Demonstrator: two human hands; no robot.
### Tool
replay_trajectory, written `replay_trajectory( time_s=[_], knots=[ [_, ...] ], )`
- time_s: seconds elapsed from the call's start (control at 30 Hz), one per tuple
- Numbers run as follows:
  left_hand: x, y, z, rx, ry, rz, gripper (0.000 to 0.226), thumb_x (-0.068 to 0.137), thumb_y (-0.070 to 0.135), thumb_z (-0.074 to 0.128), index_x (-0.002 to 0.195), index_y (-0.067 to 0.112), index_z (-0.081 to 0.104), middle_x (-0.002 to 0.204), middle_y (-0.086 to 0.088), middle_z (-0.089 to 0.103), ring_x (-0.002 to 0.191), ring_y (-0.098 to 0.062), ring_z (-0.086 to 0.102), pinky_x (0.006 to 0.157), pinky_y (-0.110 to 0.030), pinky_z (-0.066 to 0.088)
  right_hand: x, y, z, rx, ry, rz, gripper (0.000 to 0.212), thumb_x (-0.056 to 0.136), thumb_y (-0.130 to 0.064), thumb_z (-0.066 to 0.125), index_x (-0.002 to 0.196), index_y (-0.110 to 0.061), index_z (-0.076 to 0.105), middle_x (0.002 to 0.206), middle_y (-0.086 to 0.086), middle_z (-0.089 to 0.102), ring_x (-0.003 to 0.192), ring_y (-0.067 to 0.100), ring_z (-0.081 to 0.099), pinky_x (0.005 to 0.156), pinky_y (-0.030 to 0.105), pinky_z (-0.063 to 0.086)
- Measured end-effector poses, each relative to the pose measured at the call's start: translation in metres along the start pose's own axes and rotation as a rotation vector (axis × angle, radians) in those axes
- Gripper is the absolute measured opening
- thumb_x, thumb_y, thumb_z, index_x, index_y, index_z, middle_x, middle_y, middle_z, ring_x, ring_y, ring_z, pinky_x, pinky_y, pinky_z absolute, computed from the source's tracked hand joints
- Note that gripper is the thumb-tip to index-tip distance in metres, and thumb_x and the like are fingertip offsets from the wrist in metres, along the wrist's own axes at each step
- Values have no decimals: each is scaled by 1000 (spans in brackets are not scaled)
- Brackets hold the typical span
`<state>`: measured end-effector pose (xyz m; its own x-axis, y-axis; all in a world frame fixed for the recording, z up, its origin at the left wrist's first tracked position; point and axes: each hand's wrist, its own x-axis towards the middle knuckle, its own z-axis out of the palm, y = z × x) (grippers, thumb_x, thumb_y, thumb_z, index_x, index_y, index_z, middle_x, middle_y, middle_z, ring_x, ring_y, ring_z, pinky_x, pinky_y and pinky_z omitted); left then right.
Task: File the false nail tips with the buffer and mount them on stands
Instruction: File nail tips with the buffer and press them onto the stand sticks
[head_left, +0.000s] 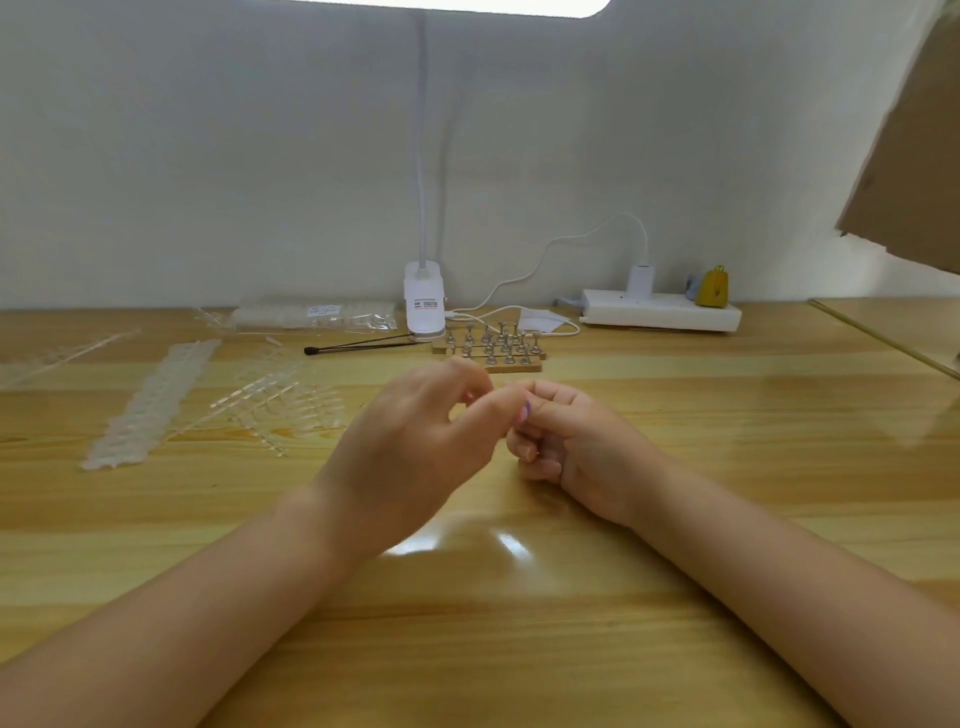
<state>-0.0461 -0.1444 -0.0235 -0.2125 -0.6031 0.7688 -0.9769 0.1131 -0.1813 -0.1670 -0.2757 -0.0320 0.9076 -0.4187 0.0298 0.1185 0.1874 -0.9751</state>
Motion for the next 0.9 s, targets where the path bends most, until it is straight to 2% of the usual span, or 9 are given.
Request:
replay_trajectory(
  time_s=[0.17,0.23,0.3,0.4,0.47,0.57,0.67,0.83,0.9],
  knots=[
    [-7,-20,-2,2,-104,-352,14,83,6,69,97,9,68,80,-8,57,63,-28,55,52,-36,46,0,-1,-1,49,16,6,15,81,-28,60,82,-13,61,59,-5,41,51,7,42,42,16,26],
    [-9,-20,0,22,-125,-509,9,88,18,65,96,16,67,79,-2,57,71,-26,54,61,-35,45,1,0,-1,48,47,-1,19,79,-31,62,84,-13,62,55,-7,43,50,7,41,41,16,27],
    [-11,-20,5,56,-234,-592,14,92,35,55,98,26,64,84,6,60,85,-22,54,73,-33,42,3,1,-1,63,73,-1,22,78,-32,63,85,-12,62,53,-7,41,48,6,40,39,16,28],
    [-13,-20,8,62,-295,-610,29,92,49,49,112,32,62,96,12,63,98,-15,52,83,-31,37,4,2,-1,72,80,-2,24,78,-33,63,86,-10,61,52,-6,40,47,6,39,38,16,28],
    [-11,-18,6,-66,-200,-601,36,90,49,53,118,27,62,98,14,63,97,-13,54,84,-32,41,5,3,0,39,72,-8,27,77,-33,63,86,-8,60,51,-7,42,47,7,39,38,16,27],
    [-5,-11,2,-435,-105,-610,34,84,45,60,113,29,66,94,19,65,90,-6,59,81,-20,43,4,3,1,-27,49,-20,26,79,-33,63,83,-8,59,50,-9,45,48,7,39,38,16,26],
    [-2,-5,2,-530,-82,-597,18,81,37,68,99,38,70,85,18,69,85,-7,61,75,-9,37,3,3,2,-97,1,-33,27,80,-34,60,81,-8,59,50,-9,43,48,7,38,38,16,24],
    [-1,2,-1,-497,-66,-554,27,75,50,60,95,37,72,81,23,66,85,-6,58,80,-27,43,2,3,3,-165,-43,-44,36,82,-37,57,92,-2,56,49,-13,48,48,6,37,39,15,27],
    [-1,2,-1,-472,-58,-540,28,76,49,59,94,33,73,79,27,63,83,-4,58,81,-34,45,2,4,5,-179,-8,-50,35,82,-39,58,86,-4,56,48,-11,48,47,7,36,39,15,27]
  ],
)
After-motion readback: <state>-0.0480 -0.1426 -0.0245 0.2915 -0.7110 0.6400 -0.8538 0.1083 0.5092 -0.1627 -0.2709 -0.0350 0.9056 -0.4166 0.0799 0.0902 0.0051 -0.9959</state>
